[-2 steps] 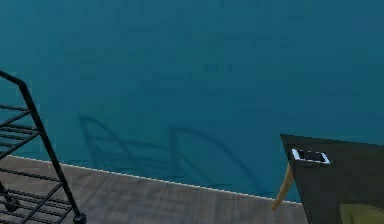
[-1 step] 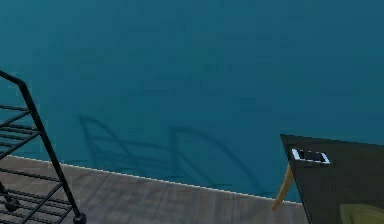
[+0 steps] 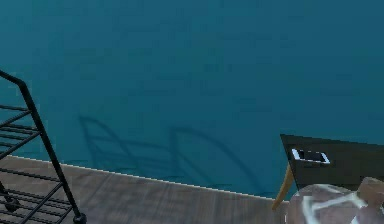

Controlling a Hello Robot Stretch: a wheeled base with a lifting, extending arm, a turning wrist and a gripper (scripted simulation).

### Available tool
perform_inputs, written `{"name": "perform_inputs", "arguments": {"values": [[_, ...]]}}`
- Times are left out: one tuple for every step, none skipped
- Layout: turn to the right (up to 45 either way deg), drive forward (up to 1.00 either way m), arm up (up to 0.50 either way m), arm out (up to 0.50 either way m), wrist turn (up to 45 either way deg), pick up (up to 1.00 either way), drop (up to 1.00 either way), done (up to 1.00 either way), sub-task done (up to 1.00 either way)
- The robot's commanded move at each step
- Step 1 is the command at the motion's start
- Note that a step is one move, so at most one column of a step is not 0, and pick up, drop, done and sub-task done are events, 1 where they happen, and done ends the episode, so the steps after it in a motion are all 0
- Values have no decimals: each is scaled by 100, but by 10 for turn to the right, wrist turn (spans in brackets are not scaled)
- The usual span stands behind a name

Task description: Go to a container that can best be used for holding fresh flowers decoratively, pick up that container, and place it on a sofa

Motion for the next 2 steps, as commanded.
{"name": "perform_inputs", "arguments": {"values": [[0, 0, 0, 0, -180, 0, 0, 0, 0], [0, 0, 0, -18, 0, 0, 0, 0, 0]]}}
